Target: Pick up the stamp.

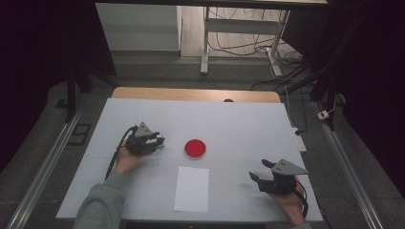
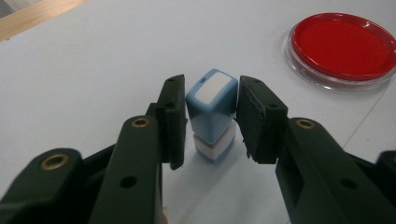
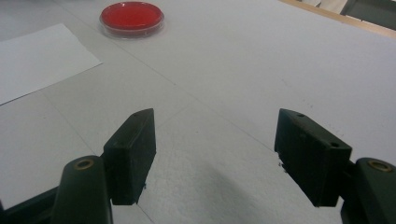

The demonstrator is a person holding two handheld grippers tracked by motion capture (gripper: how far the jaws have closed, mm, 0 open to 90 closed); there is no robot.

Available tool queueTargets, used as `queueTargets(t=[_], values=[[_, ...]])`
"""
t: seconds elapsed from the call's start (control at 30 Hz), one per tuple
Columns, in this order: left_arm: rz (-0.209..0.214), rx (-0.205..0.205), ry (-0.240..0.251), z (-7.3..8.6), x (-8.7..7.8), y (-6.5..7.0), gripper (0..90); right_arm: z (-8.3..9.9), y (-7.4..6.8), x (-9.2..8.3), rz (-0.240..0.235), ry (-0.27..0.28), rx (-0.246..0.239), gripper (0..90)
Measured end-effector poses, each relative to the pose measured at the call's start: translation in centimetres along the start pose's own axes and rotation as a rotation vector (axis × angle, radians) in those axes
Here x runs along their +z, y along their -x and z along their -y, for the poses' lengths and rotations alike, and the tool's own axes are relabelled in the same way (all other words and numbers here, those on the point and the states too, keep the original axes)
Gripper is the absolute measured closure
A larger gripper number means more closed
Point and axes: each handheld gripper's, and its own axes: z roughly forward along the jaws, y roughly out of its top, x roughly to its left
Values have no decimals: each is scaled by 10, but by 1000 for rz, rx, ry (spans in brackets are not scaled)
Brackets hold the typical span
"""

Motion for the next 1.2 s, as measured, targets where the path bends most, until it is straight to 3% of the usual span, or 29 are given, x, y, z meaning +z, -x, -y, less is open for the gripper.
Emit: queueTargets(t=[0.2,0.67,1.2], values=[[15,14,-3,0,0,1,713,0,0,0,1,-1,-2,291],[17,25,-4,-1,-1,3,758,0,1,0,3,-1,-1,292],[38,-13,44,-6,-17,8,759,0,1,-2,13,2,3,292]])
